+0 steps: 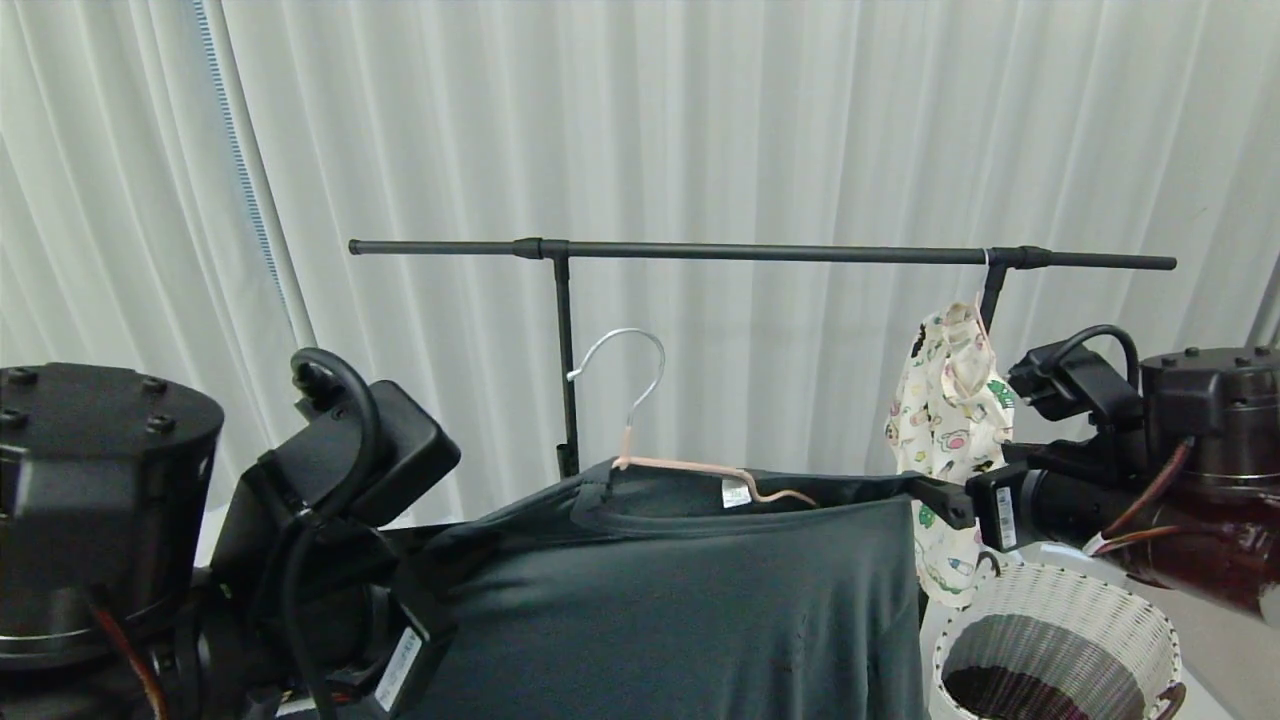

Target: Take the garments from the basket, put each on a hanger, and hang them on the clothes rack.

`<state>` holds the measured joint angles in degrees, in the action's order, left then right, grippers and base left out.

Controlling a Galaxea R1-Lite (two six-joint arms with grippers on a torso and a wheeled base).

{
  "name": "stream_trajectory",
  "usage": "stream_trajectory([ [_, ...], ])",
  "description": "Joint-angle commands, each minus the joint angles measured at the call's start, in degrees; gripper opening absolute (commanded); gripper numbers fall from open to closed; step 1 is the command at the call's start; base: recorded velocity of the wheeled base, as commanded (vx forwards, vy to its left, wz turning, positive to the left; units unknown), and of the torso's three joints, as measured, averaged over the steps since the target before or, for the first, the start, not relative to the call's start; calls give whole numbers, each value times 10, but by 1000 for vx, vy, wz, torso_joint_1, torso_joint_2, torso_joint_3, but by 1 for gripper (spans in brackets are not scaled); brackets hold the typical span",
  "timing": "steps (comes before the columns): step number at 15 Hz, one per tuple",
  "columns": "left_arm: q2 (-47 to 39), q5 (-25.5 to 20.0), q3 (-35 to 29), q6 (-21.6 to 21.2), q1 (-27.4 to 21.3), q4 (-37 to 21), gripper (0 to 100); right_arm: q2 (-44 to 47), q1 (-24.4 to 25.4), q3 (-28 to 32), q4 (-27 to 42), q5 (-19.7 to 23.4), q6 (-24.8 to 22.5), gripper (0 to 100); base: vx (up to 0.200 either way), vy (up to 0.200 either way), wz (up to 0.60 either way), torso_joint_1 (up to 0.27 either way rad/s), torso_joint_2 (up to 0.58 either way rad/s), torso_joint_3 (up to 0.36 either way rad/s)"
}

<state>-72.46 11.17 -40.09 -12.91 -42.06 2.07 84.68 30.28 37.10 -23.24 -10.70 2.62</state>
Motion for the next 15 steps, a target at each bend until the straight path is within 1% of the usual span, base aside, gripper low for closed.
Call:
stream_trajectory([
  [1,-36,4,0,3,0,46,0,-40,28,-4,10,18,1,100,0,0,0,0,0,0],
  [2,-37,3,0,3,0,60,0,-43,37,-10,10,30,-2,100,0,0,0,0,0,0],
  [3,-39,2,0,3,0,64,0,-45,57,-15,9,46,-17,100,0,0,0,0,0,0],
  [5,-37,-1,1,9,-1,64,0,-56,89,-14,9,94,-47,100,0,0,0,0,0,0],
  [6,-35,-3,2,16,-1,65,0,-61,97,-13,10,129,-76,100,0,0,0,0,0,0],
  [7,-33,-9,8,16,-1,65,0,-62,97,-13,10,147,-109,100,0,0,0,0,0,0],
  [8,-32,-16,17,16,-1,71,0,-62,98,-11,11,164,-131,100,0,0,0,0,0,0],
  [9,-32,-20,29,16,-1,87,0,-61,101,-10,12,180,-145,100,0,0,0,0,0,0],
  [10,-33,-24,36,15,-2,99,0,-60,103,-8,14,184,-153,100,0,0,0,0,0,0],
  [11,-31,-44,54,14,-7,129,0,-58,106,3,36,191,-177,100,0,0,0,0,0,0],
  [12,-27,-57,63,12,-10,139,0,-57,107,11,50,201,-187,100,0,0,0,0,0,0],
  [13,-22,-88,77,10,-14,159,0,-56,110,32,81,239,-202,100,0,0,0,0,0,0],
  [14,-19,-103,89,10,-19,175,0,-51,119,54,115,262,-213,100,0,0,0,0,0,0],
  [15,-19,-106,99,-3,-23,187,0,-44,128,76,146,275,-225,100,0,0,0,0,0,0],
])
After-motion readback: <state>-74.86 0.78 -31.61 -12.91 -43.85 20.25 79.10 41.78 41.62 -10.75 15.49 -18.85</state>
